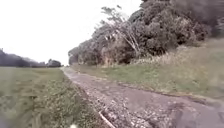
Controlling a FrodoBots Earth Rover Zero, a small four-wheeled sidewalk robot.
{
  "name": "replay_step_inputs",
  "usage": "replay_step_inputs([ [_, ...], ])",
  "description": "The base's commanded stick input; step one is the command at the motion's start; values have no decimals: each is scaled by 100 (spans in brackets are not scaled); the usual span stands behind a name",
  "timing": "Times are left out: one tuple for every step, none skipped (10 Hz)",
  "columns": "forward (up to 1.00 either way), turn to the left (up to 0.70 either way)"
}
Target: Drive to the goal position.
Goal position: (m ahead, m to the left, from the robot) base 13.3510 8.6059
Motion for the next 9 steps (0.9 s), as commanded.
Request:
replay_step_inputs([
  [70,0],
  [70,0],
  [70,0],
  [70,0],
  [70,0],
  [70,0],
  [70,0],
  [70,0],
  [70,30],
])
